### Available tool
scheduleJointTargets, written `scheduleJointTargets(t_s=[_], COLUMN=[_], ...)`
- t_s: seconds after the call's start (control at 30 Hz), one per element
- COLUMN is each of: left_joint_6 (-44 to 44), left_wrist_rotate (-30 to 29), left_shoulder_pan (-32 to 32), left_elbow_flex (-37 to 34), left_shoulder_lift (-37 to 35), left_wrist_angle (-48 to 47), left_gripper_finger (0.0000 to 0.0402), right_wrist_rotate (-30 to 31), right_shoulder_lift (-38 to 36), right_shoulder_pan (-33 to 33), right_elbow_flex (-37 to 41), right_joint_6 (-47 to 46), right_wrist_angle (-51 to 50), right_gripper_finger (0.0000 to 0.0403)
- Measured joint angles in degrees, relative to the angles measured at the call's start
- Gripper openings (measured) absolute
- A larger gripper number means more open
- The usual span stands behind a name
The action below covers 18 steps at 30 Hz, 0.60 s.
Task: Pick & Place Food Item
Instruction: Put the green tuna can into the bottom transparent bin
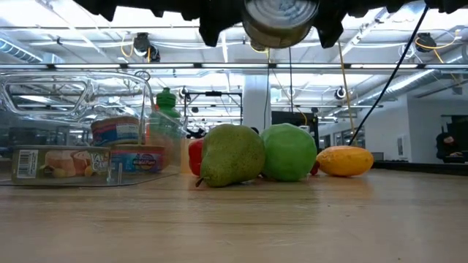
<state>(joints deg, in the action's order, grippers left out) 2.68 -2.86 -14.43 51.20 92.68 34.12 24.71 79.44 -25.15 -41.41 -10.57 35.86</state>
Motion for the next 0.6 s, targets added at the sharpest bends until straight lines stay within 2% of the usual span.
scheduleJointTargets(t_s=[0.03, 0.1, 0.2, 0.27, 0.37, 0.47, 0.6], left_joint_6=[-0.8, -4.8, -12.0, -14.8, -15.7, -12.5, 1.1], left_wrist_rotate=[0.3, -0.4, -3.7, -9.1, -21.9, -33.6, -42.5], left_shoulder_pan=[0.0, 0.0, -1.4, -3.5, -7.6, -12.4, -19.8], left_elbow_flex=[0.0, 0.0, 0.0, 0.1, -0.1, 0.0, 0.0], left_shoulder_lift=[0.0, -0.3, -3.3, -6.2, -10.8, -14.1, -15.9], left_wrist_angle=[0.1, -1.3, -8.4, -15.0, -27.4, -40.5, -60.5], left_gripper_finger=[0.0156, 0.0156, 0.0156, 0.0156, 0.0156, 0.0156, 0.0156], right_wrist_rotate=[0.1, 0.1, 0.1, -0.6, -2.5, -2.4, -2.4], right_shoulder_lift=[0.0, 0.0, 0.0, -0.4, -0.9, -1.2, -1.2], right_shoulder_pan=[0.0, 0.0, -0.4, -1.0, -1.8, -2.3, -2.0], right_elbow_flex=[0.0, 0.0, 0.0, 0.0, -0.1, 0.0, 0.0], right_joint_6=[0.2, -0.3, -0.9, -1.0, -1.3, -0.9, -0.7], right_wrist_angle=[-0.1, -0.5, -0.9, -0.9, -0.7, -1.6, -2.5], right_gripper_finger=[0.0148, 0.0168, 0.0197, 0.0212, 0.0226, 0.0230, 0.0225])
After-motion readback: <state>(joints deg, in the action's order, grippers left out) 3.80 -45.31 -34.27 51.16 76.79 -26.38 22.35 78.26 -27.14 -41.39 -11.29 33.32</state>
